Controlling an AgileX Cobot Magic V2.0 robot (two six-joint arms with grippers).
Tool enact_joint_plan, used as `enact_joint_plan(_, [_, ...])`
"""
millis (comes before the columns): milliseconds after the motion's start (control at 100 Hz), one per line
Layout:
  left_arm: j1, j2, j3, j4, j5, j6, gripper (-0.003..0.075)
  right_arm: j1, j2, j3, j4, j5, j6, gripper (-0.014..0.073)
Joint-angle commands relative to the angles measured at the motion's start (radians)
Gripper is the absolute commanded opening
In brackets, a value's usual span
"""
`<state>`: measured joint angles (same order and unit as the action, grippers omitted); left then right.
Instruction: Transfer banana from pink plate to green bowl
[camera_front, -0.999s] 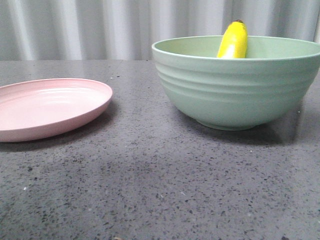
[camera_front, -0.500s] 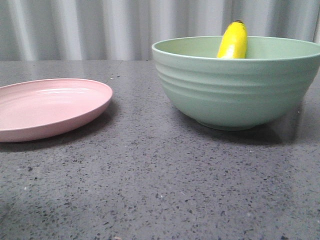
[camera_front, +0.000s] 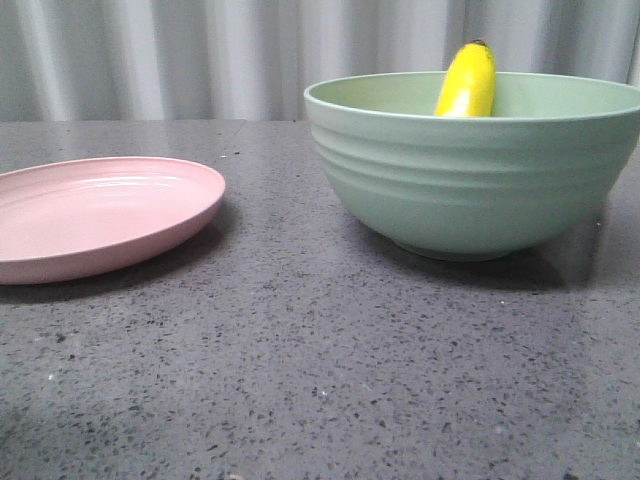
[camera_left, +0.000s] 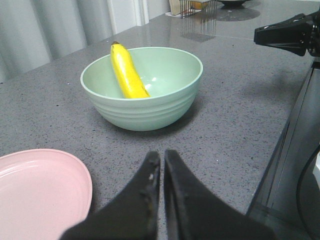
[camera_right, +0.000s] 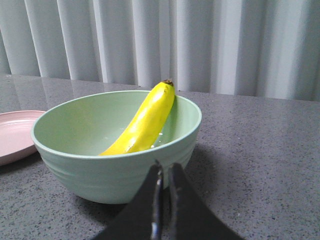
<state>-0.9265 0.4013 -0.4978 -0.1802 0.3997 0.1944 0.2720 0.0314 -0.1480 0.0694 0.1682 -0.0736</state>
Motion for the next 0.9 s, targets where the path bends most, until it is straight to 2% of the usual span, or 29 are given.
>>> enact_joint_plan(0, [-0.005,0.01,-0.028,-0.013,-0.077,-0.006,-0.002,-0.003,0.01,-0.024,-0.01,-0.075,-0.006,-0.0064])
enact_joint_plan(50, [-0.005,0.012,-0.019,-0.011,-0.089,-0.006,-0.002,-0.003,0.01,-0.024,-0.01,-0.075,-0.006,-0.0064])
enact_joint_plan(160, [0.029,0.014,0.027,0.017,-0.216,-0.006,-0.002,-0.003,0.01,-0.024,-0.01,-0.075,-0.006,-0.0064])
enact_joint_plan(340, [0.196,-0.01,0.179,0.105,-0.578,-0.006,-0.002,-0.003,0.01,-0.024,-0.01,-0.075,-0.006,-0.0064])
enact_joint_plan(480, [0.325,-0.105,0.321,0.105,-0.702,-0.006,-0.002,-0.003,0.01,-0.024,-0.01,-0.075,-0.006,-0.0064])
enact_joint_plan(750, [0.592,-0.325,0.509,0.105,-0.674,-0.006,-0.002,-0.003,0.01,-0.024,-0.01,-0.075,-0.006,-0.0064])
enact_joint_plan(889, [0.694,-0.413,0.507,0.105,-0.495,-0.006,-0.002,-0.003,0.01,-0.024,-0.01,-0.075,-0.006,-0.0064])
